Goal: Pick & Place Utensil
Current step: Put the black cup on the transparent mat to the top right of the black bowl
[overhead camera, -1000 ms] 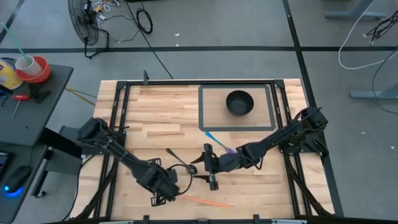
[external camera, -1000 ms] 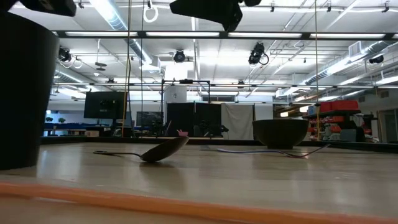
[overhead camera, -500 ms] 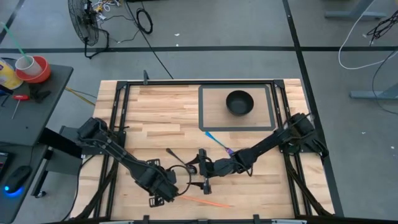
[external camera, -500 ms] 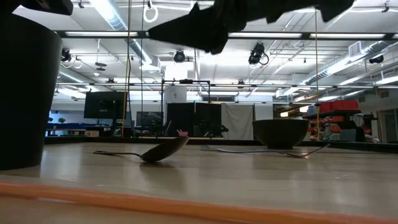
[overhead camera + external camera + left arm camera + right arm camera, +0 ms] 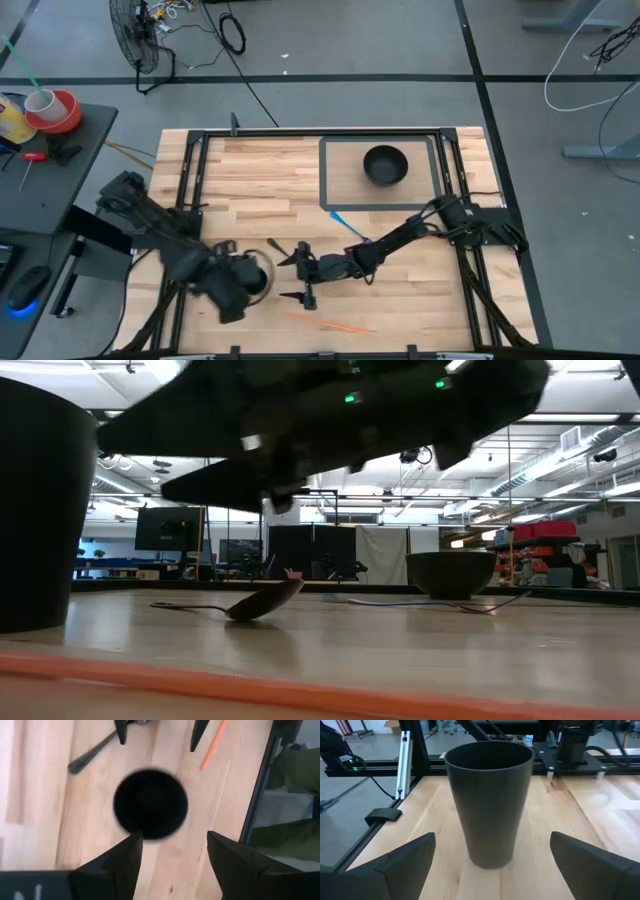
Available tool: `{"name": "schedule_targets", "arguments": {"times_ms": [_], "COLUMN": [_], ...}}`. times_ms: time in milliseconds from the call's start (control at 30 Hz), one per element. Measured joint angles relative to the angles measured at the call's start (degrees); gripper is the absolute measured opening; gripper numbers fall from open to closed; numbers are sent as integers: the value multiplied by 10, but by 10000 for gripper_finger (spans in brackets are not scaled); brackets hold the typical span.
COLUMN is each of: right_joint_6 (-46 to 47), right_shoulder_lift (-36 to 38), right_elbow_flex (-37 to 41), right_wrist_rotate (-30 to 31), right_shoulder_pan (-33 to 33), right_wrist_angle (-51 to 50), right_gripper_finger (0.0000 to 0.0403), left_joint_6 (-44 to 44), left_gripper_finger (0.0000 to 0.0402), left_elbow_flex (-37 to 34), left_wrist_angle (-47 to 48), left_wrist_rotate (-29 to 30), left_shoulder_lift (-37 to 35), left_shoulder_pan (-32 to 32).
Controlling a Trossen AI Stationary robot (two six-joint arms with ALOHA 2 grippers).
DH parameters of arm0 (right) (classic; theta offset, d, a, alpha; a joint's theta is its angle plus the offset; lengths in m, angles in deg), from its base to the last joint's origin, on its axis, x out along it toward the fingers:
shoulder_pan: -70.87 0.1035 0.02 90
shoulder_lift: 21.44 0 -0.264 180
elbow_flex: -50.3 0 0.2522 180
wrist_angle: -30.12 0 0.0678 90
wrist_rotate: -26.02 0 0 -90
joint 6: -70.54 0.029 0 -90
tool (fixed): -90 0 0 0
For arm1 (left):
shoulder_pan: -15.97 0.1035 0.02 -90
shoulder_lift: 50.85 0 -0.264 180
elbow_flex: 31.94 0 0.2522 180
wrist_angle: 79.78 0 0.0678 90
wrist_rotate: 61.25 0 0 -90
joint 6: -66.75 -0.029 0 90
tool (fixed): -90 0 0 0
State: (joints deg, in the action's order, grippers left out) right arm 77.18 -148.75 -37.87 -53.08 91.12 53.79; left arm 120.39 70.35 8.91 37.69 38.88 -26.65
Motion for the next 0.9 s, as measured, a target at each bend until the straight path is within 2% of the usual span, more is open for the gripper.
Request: {"name": "schedule_targets", "arguments": {"times_ms": [267,467,600,900], "right_joint_6": [-17,-45,-53,-55], "right_shoulder_lift": [-33,-34,-34,-64], "right_elbow_flex": [-41,-41,-41,-41], "right_wrist_rotate": [-5,-28,-58,-69], "right_shoulder_pan": [-19,-24,-24,-28], "right_wrist_angle": [0,0,-8,37], "right_gripper_finger": [398,398,398,398], "left_joint_6": [166,252,295,297], "left_gripper_finger": [224,211,203,197], "left_elbow_flex": [0,-15,-55,-145], "left_wrist_angle": [42,45,38,-52], "left_wrist_rotate": [100,185,191,194], "left_shoulder_lift": [-21,-15,-14,-14], "left_shoulder_pan": [-139,-203,-223,-226]}}
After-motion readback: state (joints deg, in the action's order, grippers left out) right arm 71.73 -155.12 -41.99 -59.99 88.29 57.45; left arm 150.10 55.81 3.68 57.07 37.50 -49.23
